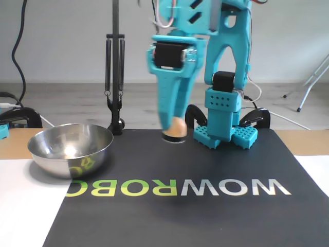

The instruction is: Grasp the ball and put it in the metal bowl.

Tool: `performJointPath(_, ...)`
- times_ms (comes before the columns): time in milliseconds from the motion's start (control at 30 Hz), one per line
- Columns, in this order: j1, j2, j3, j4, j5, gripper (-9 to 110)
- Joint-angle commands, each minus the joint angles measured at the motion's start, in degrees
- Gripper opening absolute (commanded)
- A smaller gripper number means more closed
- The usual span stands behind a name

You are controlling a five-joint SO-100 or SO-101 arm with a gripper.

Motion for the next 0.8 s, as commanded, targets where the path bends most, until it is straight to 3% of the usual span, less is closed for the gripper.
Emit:
performJointPath(0,2.5,1.8,-2.4,-0.5,0.2,31)
performJointPath(767,15.7,1.7,-2.4,-0.5,0.2,31)
